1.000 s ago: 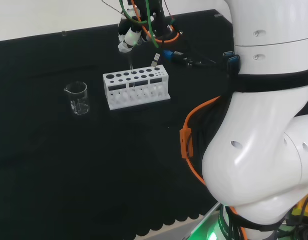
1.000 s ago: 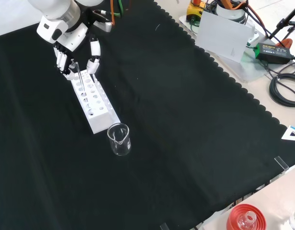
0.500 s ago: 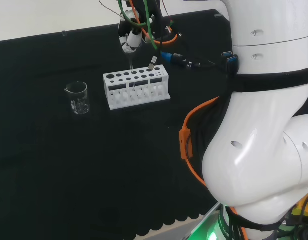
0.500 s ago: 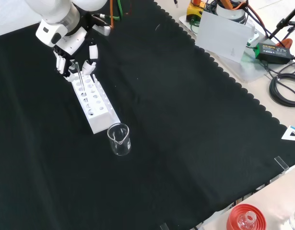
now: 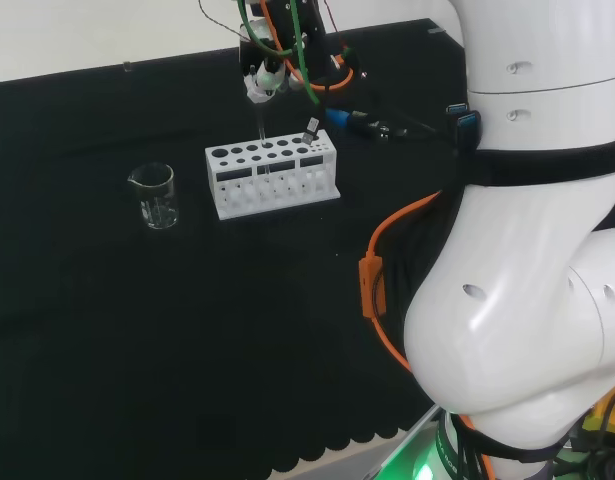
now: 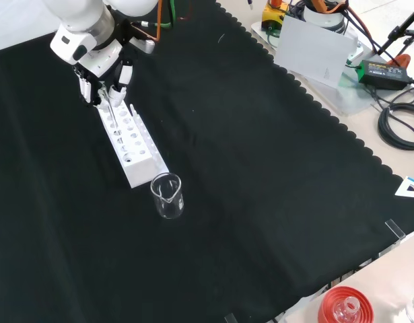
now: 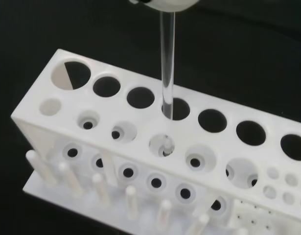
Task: Take the glass rod from the white test tube rack.
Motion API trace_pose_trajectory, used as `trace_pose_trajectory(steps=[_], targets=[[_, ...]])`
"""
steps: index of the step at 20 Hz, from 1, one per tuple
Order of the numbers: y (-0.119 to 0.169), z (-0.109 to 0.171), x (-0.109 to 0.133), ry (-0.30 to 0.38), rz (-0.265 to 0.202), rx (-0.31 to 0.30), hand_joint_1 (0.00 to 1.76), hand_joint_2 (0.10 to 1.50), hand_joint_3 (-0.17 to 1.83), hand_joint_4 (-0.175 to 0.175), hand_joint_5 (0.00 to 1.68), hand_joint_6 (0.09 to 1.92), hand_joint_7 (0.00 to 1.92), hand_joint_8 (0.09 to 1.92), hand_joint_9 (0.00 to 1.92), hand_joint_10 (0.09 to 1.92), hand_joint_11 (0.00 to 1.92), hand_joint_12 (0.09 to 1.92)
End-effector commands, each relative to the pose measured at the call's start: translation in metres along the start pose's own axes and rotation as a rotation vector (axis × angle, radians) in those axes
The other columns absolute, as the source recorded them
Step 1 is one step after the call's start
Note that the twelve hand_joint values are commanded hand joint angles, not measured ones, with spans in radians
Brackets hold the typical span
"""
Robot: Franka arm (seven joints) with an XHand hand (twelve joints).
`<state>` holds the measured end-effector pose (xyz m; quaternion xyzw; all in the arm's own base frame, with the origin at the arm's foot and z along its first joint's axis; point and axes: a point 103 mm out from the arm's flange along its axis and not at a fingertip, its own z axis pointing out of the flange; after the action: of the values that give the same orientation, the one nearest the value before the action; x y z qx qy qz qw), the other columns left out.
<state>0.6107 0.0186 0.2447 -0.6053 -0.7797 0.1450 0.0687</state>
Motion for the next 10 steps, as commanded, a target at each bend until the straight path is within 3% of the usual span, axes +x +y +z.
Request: trace_pose_trajectory(steps=[1,6,10], targets=[[0.0016,-0.0054,0.0043,-0.055,0.002,-0.039,1.27,0.79,0.49,-0.088,1.07,0.89,1.26,0.72,1.49,0.4,1.52,0.58],[0.0001,-0.0061,0.0058,-0.061,-0.007,-0.058,1.32,0.56,0.87,-0.146,1.15,0.88,1.38,0.71,1.57,0.46,1.57,0.58],[-0.0052,-0.0114,0.0053,-0.06,-0.019,-0.064,1.33,0.51,0.92,-0.174,1.18,0.81,1.42,0.7,1.69,0.46,1.63,0.62]])
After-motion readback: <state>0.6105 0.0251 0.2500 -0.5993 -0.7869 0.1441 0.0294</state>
